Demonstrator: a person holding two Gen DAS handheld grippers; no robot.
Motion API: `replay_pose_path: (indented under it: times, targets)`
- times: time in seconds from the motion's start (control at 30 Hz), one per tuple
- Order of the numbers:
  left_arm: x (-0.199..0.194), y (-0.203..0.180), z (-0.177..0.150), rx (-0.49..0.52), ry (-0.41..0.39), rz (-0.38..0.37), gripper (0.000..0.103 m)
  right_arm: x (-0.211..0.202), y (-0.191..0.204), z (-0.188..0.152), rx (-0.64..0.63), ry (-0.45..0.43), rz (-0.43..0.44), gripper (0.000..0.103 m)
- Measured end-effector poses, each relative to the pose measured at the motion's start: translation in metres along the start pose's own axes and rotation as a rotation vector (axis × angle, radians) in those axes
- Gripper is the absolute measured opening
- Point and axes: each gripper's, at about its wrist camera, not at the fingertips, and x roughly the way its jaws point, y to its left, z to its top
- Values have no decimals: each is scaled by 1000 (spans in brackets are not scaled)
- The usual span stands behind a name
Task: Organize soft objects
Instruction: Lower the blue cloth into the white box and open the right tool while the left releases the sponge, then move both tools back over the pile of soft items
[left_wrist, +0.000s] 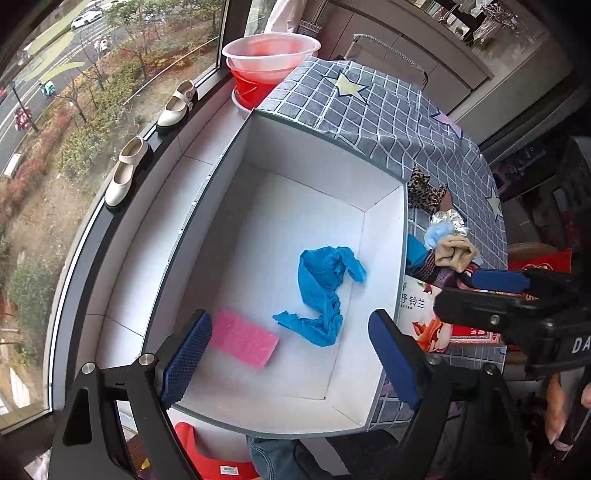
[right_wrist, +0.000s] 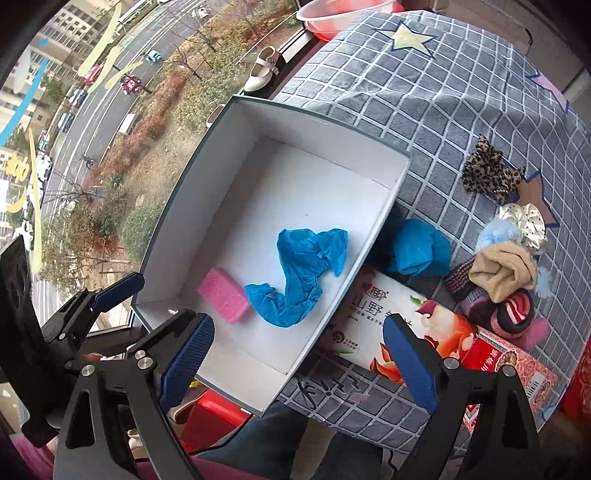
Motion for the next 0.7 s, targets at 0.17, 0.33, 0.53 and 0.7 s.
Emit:
replay_pose_path:
  times: [0.17, 0.33, 0.53, 0.7]
  targets:
    - [6, -26, 12, 48, 44, -5, 89, -38, -34, -6, 77, -60, 43, 94]
    - [13, -66, 22, 131, 61, -1, 89, -80, -95, -9, 223, -120, 69, 94]
    - [26, -107, 28, 206, 95, 9, 89, -112, -195, -27, 429, -184, 2, 103]
    - [38, -130, 30, 238, 129, 29, 89, -91, -268, -54, 588, -126, -35, 103]
